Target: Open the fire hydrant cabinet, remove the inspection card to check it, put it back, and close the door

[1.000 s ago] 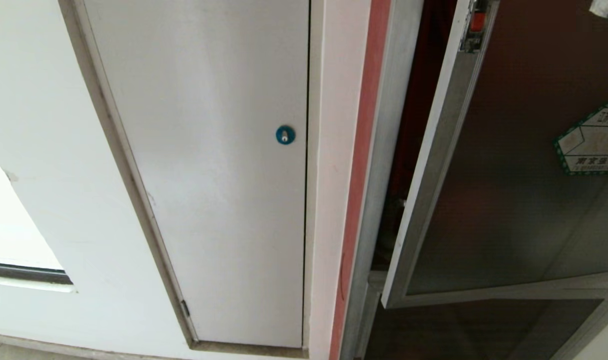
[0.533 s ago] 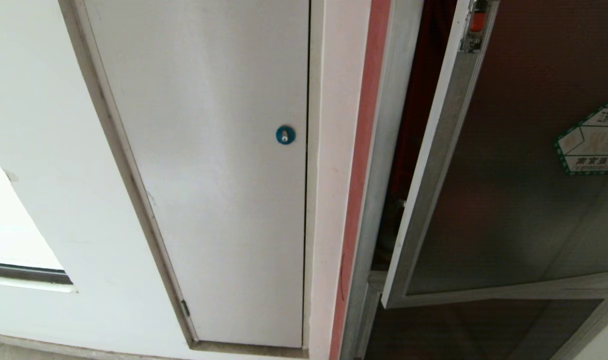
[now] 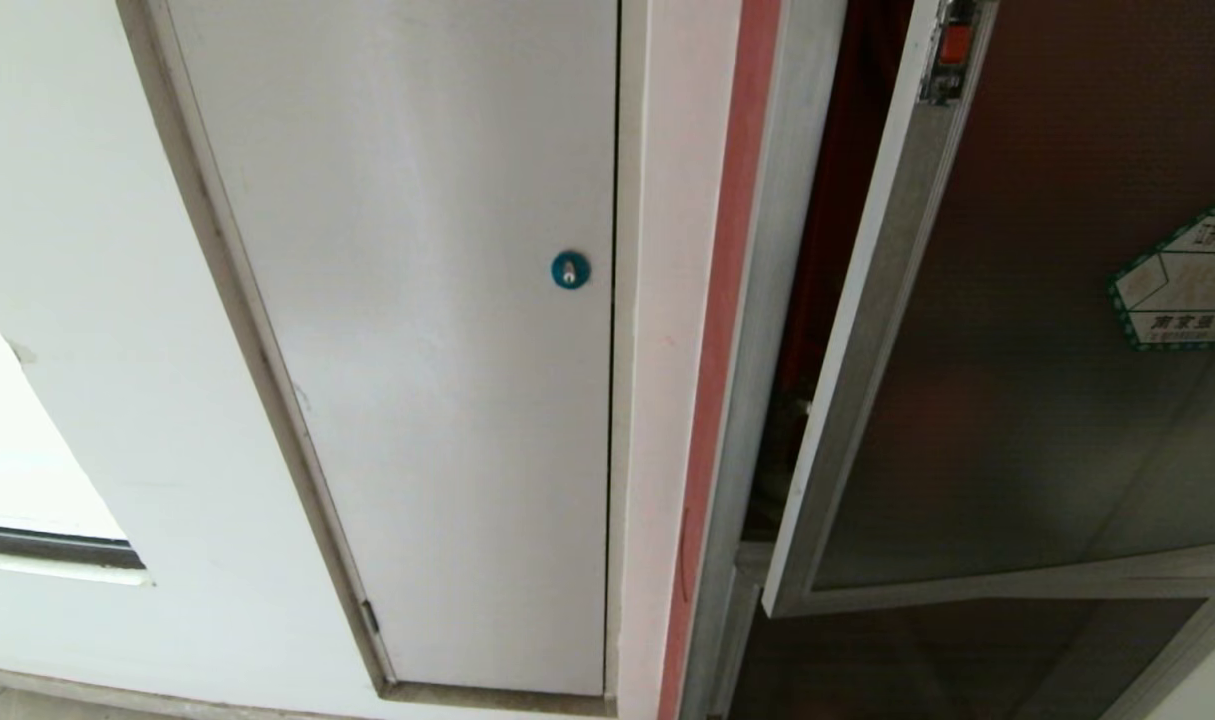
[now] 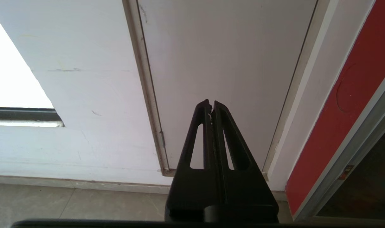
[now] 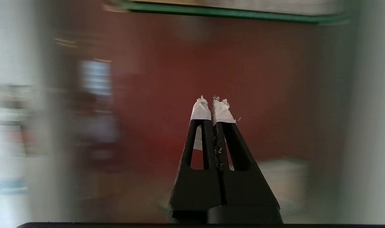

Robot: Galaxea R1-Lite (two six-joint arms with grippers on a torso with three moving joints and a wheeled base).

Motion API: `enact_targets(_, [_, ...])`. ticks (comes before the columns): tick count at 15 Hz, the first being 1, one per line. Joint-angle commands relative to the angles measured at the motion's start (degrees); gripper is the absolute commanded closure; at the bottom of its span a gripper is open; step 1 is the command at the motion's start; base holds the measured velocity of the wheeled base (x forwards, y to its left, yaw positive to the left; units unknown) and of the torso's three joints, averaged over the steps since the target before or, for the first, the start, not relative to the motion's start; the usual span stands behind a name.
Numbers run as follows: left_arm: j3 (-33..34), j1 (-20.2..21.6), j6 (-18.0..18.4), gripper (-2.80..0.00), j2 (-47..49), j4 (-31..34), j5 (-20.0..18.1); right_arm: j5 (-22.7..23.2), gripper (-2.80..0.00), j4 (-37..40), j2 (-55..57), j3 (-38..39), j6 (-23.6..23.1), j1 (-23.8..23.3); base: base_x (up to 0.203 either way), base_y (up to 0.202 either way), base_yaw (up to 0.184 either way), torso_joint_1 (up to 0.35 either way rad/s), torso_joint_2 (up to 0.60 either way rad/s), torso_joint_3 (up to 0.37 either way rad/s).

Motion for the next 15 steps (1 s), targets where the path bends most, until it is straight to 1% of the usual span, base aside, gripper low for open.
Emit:
enact_targets(1, [0.0,0.0,0.0,0.0,0.0,0.0,0.0,-0.1,0.0,7.8,-6.8,-1.0,0.1,-6.3,0.0,0.0,0.0,0.0,0.0,0.0])
enact_targets(2, [0.0,0.0,0.0,0.0,0.0,0.0,0.0,-0.1,0.0,11.4,-9.7,-1.0,0.6,-9.5,0.0,0.0,0.0,0.0,0.0,0.0])
enact_targets(4, [0.0,0.0,0.0,0.0,0.0,0.0,0.0,0.1,0.0,16.9,-15.3,-0.1,1.0,-13.1,0.0,0.0,0.0,0.0,0.0,0.0])
enact_targets(6, [0.0,0.0,0.0,0.0,0.0,0.0,0.0,0.9,0.0,21.1,-21.1,2.3,1.1,-15.5,0.0,0.0,0.0,0.0,0.0,0.0])
enact_targets(8, [0.0,0.0,0.0,0.0,0.0,0.0,0.0,4.0,0.0,24.4,-27.4,6.9,1.2,-16.3,0.0,0.0,0.0,0.0,0.0,0.0])
enact_targets(9, [0.0,0.0,0.0,0.0,0.0,0.0,0.0,6.1,0.0,25.5,-30.0,10.2,1.4,-16.0,0.0,0.0,0.0,0.0,0.0,0.0])
enact_targets(10, [0.0,0.0,0.0,0.0,0.1,0.0,0.0,9.5,0.0,26.4,-32.1,14.2,2.1,-15.2,0.0,0.0,0.0,0.0,0.0,0.0])
enact_targets(11, [0.0,0.0,0.0,0.0,0.0,0.0,0.0,13.2,0.0,26.8,-33.6,18.7,3.7,-14.9,0.0,0.0,0.0,0.0,0.0,0.0])
enact_targets(13, [0.0,0.0,0.0,0.0,0.0,0.0,0.0,21.5,0.0,27.5,-37.3,28.5,8.7,-14.8,0.0,0.0,0.0,0.0,0.0,0.0])
enact_targets(15, [0.0,0.0,0.0,0.0,0.0,0.0,0.0,26.1,0.0,27.6,-41.2,37.2,12.4,-14.9,0.0,0.0,0.0,0.0,0.0,0.0])
